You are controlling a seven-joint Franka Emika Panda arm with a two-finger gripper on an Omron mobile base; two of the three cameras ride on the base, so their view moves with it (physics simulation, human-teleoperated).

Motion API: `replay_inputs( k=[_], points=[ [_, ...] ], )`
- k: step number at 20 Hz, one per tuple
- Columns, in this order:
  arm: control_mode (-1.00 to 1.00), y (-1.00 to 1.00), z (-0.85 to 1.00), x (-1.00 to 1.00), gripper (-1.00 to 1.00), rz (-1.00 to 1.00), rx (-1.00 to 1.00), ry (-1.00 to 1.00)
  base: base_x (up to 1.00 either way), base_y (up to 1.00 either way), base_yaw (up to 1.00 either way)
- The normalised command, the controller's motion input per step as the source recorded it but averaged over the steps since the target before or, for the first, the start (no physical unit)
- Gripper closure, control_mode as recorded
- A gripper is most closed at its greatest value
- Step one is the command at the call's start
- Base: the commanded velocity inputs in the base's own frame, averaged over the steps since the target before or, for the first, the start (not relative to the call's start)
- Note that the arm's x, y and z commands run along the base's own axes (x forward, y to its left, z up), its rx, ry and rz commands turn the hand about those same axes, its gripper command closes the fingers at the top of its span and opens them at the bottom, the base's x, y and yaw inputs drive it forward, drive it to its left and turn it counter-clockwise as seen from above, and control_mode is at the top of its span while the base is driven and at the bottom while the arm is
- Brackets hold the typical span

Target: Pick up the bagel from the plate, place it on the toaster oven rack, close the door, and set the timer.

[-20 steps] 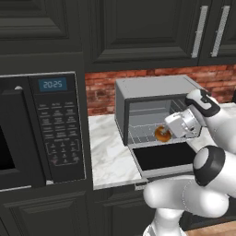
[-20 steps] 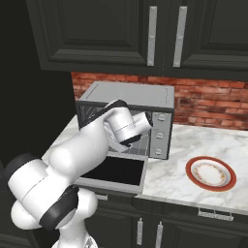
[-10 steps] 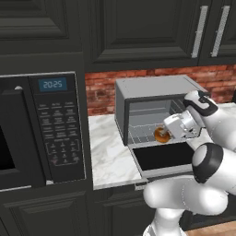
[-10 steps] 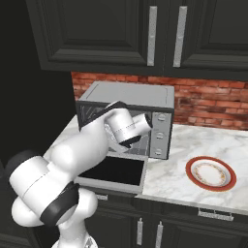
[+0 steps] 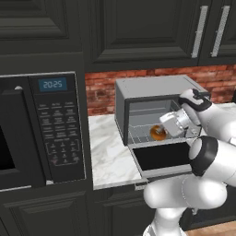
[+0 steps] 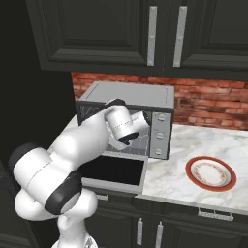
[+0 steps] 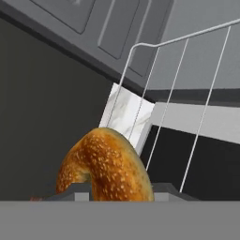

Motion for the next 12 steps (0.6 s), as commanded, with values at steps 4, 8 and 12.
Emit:
replay_inputs(
  k=[4,8,12],
  points=[
    [-1.0,0.0,-0.11,0.2,1.0,0.0,0.0,0.0,0.0,0.0,0.0],
    [-1.0,0.0,-0.21,0.19,1.0,0.0,-0.02,0.0,0.0,0.0,0.0],
    [-1.0,0.0,-0.27,0.08,1.0,-0.02,-0.03,0.0,0.0,0.0,0.0]
  ],
)
